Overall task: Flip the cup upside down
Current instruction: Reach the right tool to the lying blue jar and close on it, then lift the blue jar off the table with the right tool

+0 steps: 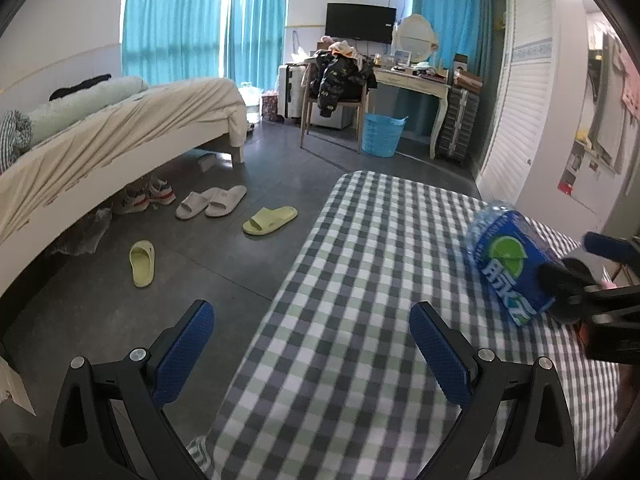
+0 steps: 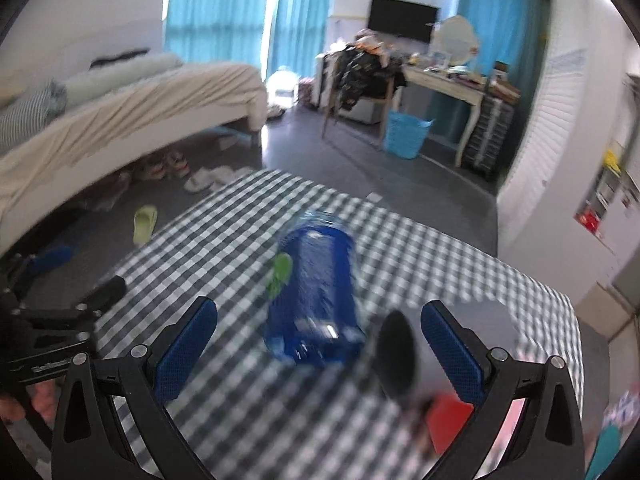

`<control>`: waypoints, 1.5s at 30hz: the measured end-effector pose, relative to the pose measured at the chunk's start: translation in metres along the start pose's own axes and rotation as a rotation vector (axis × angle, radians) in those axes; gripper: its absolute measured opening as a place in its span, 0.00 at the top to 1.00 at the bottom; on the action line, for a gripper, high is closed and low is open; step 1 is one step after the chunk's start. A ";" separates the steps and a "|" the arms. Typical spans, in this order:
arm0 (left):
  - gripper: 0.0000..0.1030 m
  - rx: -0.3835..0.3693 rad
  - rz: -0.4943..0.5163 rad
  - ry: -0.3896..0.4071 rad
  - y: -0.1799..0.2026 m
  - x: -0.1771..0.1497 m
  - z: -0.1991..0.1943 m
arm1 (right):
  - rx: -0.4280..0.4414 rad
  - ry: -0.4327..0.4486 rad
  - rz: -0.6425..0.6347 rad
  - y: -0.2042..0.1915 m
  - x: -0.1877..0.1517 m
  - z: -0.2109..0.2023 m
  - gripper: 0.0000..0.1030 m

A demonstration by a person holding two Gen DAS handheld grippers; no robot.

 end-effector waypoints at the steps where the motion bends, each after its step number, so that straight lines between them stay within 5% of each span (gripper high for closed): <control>1: 0.02 0.000 -0.002 -0.005 0.000 0.001 0.002 | -0.004 -0.021 -0.021 -0.003 0.002 0.012 0.01; 9: 0.02 -0.025 -0.027 -0.045 -0.008 -0.001 0.022 | -0.045 -0.170 -0.074 -0.009 -0.003 0.086 0.11; 13: 0.02 -0.031 -0.032 -0.053 -0.012 -0.003 0.022 | -0.079 -0.184 -0.087 -0.007 -0.001 0.096 0.38; 21: 0.02 -0.065 -0.042 -0.002 -0.010 0.003 -0.015 | -0.089 -0.162 -0.014 -0.009 -0.010 0.041 0.38; 32: 0.02 -0.127 -0.021 0.062 0.007 -0.003 -0.085 | -0.085 -0.205 0.066 -0.038 -0.088 -0.056 0.38; 41: 0.02 -0.100 0.016 0.067 0.013 -0.005 -0.104 | -0.044 -0.259 0.087 -0.048 -0.127 -0.060 0.37; 45: 0.02 -0.088 0.028 0.046 0.017 -0.010 -0.104 | -0.017 -0.244 0.083 -0.043 -0.132 -0.066 0.21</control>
Point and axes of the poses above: each gripper's, at about its wrist camera, not at the fingertips, and z roughly the way its jaws point, y to its right, x to its top, the point moved 10 cm from there along z, roughly the way its jaws point
